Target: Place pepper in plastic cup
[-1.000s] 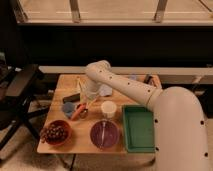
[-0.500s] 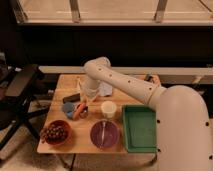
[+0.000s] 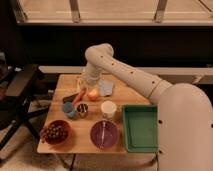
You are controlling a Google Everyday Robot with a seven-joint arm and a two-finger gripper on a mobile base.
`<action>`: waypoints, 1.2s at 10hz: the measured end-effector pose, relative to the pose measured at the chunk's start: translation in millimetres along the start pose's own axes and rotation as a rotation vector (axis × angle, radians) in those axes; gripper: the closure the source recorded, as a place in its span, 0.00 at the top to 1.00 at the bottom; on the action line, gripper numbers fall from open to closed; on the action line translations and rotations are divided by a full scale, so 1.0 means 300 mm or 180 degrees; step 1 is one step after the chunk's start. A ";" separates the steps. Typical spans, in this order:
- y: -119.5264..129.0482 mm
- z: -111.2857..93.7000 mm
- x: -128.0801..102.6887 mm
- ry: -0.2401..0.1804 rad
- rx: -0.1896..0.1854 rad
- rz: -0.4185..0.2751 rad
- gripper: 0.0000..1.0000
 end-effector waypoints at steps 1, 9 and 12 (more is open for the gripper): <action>-0.028 0.004 -0.002 0.0013 0.0063 -0.0022 0.00; -0.060 0.217 -0.027 0.0133 0.0194 -0.0234 0.00; -0.014 0.268 -0.039 0.0111 0.0072 -0.0229 0.19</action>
